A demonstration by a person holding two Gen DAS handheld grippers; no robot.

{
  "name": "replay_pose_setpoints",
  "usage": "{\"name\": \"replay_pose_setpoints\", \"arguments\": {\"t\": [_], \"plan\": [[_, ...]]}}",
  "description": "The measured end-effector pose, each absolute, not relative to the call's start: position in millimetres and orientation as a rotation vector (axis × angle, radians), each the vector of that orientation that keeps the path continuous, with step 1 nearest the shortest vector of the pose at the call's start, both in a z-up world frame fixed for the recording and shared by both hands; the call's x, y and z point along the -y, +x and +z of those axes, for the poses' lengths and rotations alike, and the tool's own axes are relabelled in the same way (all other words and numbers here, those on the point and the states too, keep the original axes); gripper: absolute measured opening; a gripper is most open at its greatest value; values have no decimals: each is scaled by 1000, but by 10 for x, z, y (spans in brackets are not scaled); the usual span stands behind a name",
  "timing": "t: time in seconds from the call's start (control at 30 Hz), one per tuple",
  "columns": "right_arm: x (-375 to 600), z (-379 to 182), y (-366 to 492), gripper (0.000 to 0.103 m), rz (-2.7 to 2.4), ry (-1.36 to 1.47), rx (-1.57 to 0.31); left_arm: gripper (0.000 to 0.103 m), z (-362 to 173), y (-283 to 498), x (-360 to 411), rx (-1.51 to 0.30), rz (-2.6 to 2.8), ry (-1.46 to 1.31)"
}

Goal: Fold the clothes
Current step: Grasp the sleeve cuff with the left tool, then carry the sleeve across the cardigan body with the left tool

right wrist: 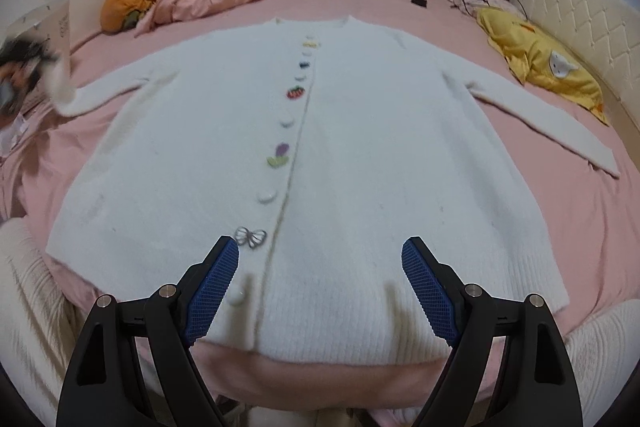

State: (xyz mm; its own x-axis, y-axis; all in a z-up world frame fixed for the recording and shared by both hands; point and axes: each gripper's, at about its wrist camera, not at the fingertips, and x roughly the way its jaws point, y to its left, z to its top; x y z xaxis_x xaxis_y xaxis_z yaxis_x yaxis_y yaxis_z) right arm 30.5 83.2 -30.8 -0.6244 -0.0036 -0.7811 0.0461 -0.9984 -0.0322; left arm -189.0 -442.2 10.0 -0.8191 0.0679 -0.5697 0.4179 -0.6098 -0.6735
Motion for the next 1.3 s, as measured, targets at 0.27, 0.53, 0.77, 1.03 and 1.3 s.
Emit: {"name": "replay_pose_setpoints", "arguments": {"t": [0.27, 0.53, 0.77, 1.03, 1.3], "plan": [[-1074, -254, 254, 84, -2796, 1274, 123, 11, 530, -2991, 2128, -610, -2860, 1075], [-1493, -202, 166, 84, -2780, 1219, 432, 10, 152, -3402, -481, 254, -3053, 1276], [-1673, -171, 129, 84, -2731, 1170, 574, 10, -658, -3029, -2019, 1079, -3008, 1311], [-1911, -231, 83, 84, -2676, 1192, 775, 9, -1109, -2585, -2591, 1564, -2891, 1132], [-1879, -226, 40, 84, -2667, 1194, 740, 15, -1141, -2539, -2597, 1668, -2830, 1196]]}}
